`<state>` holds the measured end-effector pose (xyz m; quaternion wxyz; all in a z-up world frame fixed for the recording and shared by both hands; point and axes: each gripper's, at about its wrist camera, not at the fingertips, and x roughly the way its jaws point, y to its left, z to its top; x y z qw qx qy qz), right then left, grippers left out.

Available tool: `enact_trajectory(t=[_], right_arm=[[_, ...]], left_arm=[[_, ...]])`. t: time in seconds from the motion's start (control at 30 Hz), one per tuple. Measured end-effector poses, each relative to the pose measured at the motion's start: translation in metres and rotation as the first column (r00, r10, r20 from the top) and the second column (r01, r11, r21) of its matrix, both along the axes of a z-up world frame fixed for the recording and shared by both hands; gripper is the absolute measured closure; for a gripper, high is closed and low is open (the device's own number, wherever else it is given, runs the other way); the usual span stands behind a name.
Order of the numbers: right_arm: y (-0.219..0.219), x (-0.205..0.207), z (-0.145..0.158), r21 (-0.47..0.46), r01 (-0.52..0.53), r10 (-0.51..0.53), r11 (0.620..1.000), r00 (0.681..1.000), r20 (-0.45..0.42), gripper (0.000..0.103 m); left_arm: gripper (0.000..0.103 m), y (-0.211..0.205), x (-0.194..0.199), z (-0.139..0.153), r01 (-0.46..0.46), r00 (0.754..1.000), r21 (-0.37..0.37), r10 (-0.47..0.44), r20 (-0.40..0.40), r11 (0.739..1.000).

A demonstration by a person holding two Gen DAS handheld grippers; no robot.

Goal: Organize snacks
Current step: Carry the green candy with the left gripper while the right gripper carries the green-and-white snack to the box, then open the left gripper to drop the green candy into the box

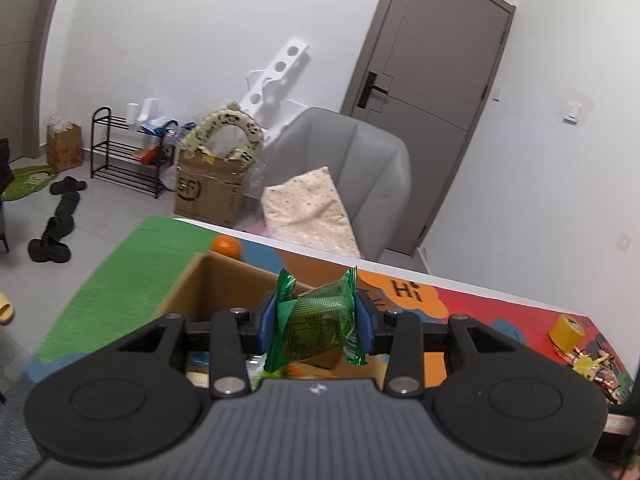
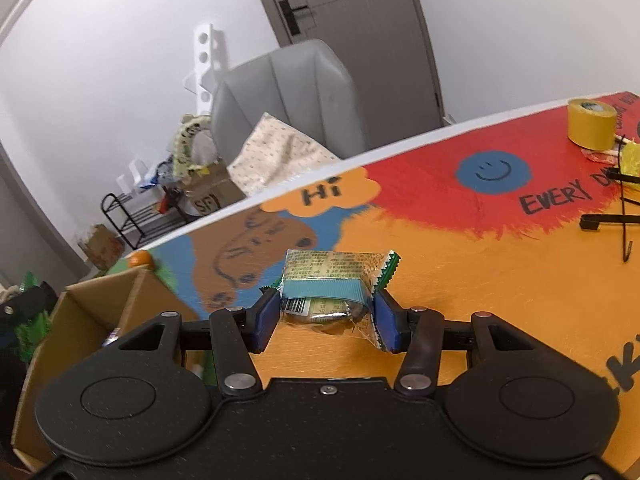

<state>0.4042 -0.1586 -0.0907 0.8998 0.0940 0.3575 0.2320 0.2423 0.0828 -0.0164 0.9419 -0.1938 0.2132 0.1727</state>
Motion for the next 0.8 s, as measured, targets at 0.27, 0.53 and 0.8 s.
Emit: enact_trajectory(t=[0.27, 0.53, 0.8], right_arm=[[0.021, -0.022, 0.021, 0.013, -0.039, 0.039, 0.999, 0.998, 0.05, 0.054], [0.044, -0.042, 0.038, 0.027, -0.102, 0.099, 0.994, 0.991, 0.092, 0.054], [0.075, -0.055, 0.049, 0.03, -0.173, 0.169, 0.984, 0.979, 0.114, 0.054]], left_arm=[[0.063, 0.029, -0.016, 0.0, -0.022, 0.999, -0.01, 0.022, -0.026, 1.0], [0.049, 0.047, -0.02, -0.01, -0.025, 0.999, -0.06, 0.023, -0.035, 0.998], [0.035, 0.062, -0.04, -0.005, -0.042, 0.999, -0.069, 0.042, -0.001, 0.997]])
